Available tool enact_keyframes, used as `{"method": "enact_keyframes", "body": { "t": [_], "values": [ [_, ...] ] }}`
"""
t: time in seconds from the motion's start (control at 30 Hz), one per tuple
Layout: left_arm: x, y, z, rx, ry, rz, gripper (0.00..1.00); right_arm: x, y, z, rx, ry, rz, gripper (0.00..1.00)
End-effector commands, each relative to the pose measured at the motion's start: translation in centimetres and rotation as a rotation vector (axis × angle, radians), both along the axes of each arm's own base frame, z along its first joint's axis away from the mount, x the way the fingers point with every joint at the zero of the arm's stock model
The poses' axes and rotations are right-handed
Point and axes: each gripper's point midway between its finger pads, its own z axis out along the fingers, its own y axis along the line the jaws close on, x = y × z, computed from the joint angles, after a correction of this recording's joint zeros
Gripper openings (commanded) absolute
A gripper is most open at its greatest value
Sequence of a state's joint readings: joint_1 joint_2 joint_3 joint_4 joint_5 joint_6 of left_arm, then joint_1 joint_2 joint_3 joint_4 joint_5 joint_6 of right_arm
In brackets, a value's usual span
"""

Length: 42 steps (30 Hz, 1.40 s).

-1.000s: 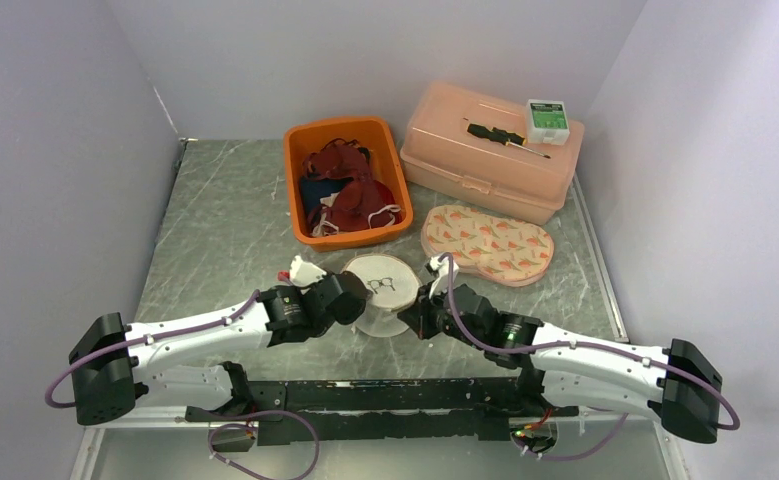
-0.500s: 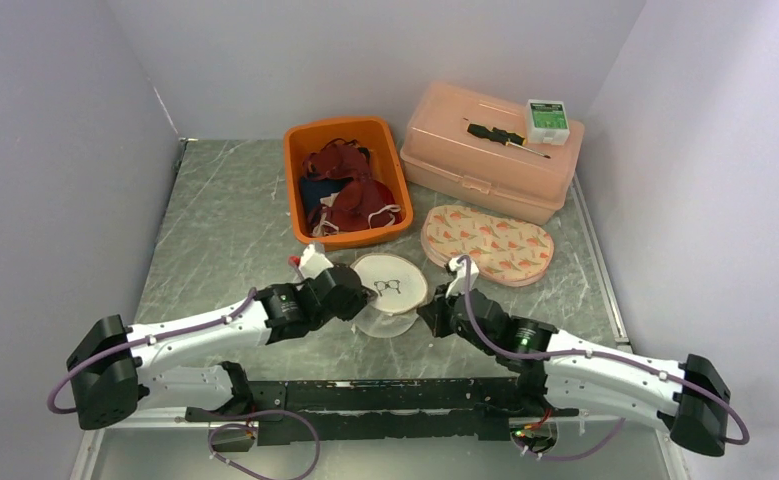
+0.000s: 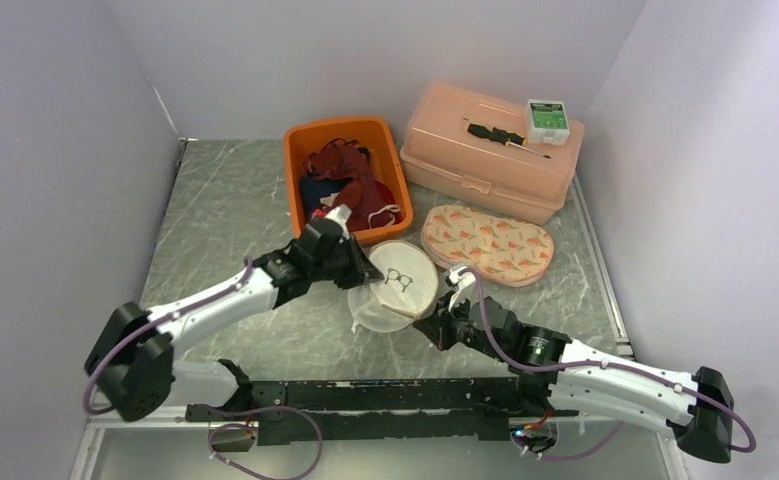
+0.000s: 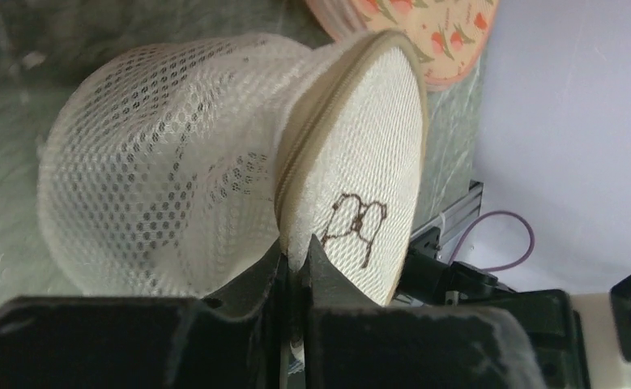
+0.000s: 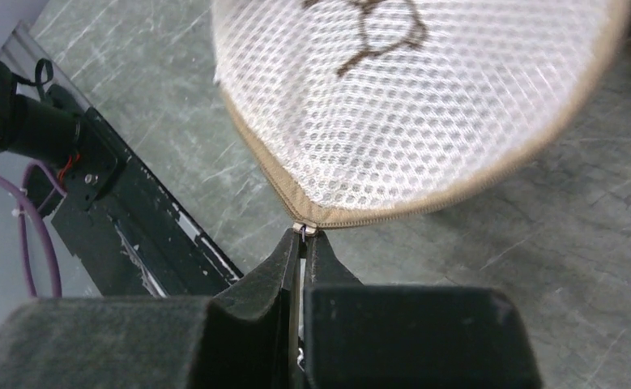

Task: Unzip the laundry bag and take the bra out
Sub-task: Unzip the laundry bag at the center of the board.

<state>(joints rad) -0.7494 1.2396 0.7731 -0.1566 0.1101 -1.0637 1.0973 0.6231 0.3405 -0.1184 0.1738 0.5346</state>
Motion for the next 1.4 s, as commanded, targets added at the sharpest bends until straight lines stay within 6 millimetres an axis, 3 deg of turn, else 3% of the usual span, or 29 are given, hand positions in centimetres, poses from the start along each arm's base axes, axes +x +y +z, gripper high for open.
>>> {"method": "enact_keyframes", "body": {
  "t": [0.0,0.03,0.13,0.2,0.3,0.43,0.5,0.63,0.77,0.9,1.07,1.37],
  "values": [
    [1.2,-2.8,2.1,-0.024,-0.107,-0.24,0.18,-1.1,1.1,0.0,0.038,0.004,0.052,0.0],
    [1.2,-3.0,2.1,-0.031,-0.106,-0.248,0.28,-1.0,1.2,-0.1,0.04,0.009,0.045,0.0],
    [0.7,-2.2,1.9,-0.048,-0.1,-0.208,0.71,-0.7,1.6,-0.5,0.062,0.018,0.026,0.0],
    [0.0,-1.0,2.2,-0.05,-0.095,-0.166,0.85,-0.4,1.9,-0.5,0.083,0.024,0.004,0.0],
    [-1.8,1.0,2.1,-0.065,-0.048,-0.094,0.94,0.0,2.2,-0.5,0.099,0.031,-0.02,0.0],
    [-4.4,3.6,2.2,-0.124,0.037,0.039,0.94,0.4,2.6,-0.3,0.088,0.026,-0.03,0.0],
    [-5.7,3.9,2.2,-0.153,0.061,0.093,0.94,0.6,2.8,-0.3,0.086,0.022,-0.034,0.0],
    [-7.7,1.8,2.3,-0.151,0.053,0.13,0.94,0.8,3.2,-0.1,0.083,0.017,-0.03,0.0],
    [-7.2,-1.1,1.8,-0.111,0.057,0.146,0.88,0.8,3.7,-0.1,0.077,0.018,-0.018,0.0],
    [-5.9,-3.0,1.8,-0.109,0.048,0.167,0.71,0.8,3.7,-0.2,0.067,0.015,-0.011,0.0],
    [-4.8,-3.6,1.3,-0.073,0.046,0.204,0.59,0.6,3.4,0.2,0.069,0.006,-0.006,0.0],
    [-4.6,-4.9,-0.6,-0.045,0.07,0.185,0.25,0.2,3.4,0.1,0.062,0.003,0.021,0.0]
  ]
}}
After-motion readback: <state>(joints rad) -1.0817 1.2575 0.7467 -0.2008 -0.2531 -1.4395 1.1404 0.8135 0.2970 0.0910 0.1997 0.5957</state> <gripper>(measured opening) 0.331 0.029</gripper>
